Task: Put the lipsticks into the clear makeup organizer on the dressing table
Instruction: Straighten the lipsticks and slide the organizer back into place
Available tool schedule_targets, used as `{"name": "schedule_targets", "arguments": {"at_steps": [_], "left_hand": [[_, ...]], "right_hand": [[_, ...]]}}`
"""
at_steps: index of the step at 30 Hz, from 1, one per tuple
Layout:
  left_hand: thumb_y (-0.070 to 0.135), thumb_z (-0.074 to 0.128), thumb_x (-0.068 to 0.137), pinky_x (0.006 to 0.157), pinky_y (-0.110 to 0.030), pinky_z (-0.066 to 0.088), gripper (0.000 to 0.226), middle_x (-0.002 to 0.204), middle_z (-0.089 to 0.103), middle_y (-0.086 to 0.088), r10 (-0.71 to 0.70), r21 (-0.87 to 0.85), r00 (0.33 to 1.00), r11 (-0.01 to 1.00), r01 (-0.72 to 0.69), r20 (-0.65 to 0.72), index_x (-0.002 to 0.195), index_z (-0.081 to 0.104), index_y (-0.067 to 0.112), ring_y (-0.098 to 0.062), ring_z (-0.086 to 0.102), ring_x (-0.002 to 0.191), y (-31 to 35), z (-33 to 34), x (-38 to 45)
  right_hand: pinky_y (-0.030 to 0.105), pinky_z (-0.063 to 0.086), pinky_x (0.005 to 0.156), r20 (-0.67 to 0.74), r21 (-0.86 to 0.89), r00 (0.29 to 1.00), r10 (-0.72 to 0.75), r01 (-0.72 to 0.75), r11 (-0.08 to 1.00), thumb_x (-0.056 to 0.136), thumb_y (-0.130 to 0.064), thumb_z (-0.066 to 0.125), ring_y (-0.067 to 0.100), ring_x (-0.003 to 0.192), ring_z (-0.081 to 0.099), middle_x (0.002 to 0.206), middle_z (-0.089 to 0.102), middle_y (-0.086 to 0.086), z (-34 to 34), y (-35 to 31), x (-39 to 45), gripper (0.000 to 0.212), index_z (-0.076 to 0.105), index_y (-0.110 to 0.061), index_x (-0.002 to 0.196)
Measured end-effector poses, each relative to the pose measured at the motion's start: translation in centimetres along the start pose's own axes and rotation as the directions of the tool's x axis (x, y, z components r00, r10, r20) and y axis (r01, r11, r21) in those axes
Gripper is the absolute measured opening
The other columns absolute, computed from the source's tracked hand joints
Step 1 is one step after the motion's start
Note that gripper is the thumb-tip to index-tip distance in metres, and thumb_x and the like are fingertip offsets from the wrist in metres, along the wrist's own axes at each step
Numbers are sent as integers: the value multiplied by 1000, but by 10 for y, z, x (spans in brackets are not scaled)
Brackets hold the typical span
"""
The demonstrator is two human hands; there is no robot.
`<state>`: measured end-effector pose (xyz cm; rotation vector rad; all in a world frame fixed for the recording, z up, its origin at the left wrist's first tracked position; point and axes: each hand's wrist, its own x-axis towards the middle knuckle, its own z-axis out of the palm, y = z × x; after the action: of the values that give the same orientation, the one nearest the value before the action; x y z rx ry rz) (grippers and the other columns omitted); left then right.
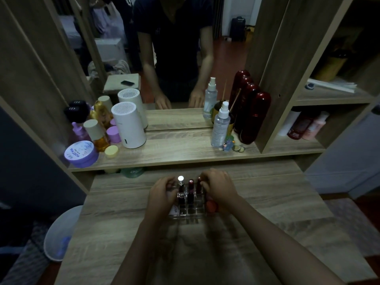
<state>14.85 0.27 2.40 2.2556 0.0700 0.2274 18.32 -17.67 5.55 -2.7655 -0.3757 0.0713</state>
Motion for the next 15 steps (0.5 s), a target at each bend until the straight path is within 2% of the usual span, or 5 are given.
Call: {"name": "schedule_targets", "arguments": {"at_steps": [6, 10, 12, 15], "left_hand": [[0, 65, 80, 89, -32, 45, 34, 114, 66, -18, -33, 30, 999, 999, 34, -15, 114, 61, 0, -29, 61, 105, -12, -14, -4], [5, 62, 84, 90, -38, 46, 25, 110, 66, -16, -82, 40, 994, 996, 85, -74, 109, 63, 3, -29, 59, 103, -26, -28, -11], [6, 57, 88, 89, -42, 46, 22, 109, 65, -18, -127, 5, 986, 992, 128, -110, 108, 63, 2, -30, 58, 102, -35, -32, -17], [9, 46, 94, 82, -34, 43, 20, 101, 64, -14, -249, -135, 960, 963, 232, -127, 101, 64, 5, -27, 56, 95, -42, -33, -28]], "right_hand": [[36, 43, 96, -51, 92, 998, 25, -20, 996, 91, -27, 56, 23, 109, 58, 118, 64, 6, -1, 14, -4, 30, 58, -17, 119], [37, 48, 92, -120, 246, 980, 160, -127, 961, 93, -25, 55, 24, 107, 59, 117, 64, 11, 3, 41, -17, 29, 59, -11, 119], [40, 47, 96, -143, 369, 954, 264, -196, 909, 95, -21, 53, 27, 112, 57, 121, 63, 16, 7, 55, -24, 30, 59, -6, 121], [39, 45, 95, -72, 583, 899, 433, -314, 749, 99, -21, 46, 33, 111, 59, 118, 65, 22, 16, 70, -39, 30, 63, -3, 115]]}}
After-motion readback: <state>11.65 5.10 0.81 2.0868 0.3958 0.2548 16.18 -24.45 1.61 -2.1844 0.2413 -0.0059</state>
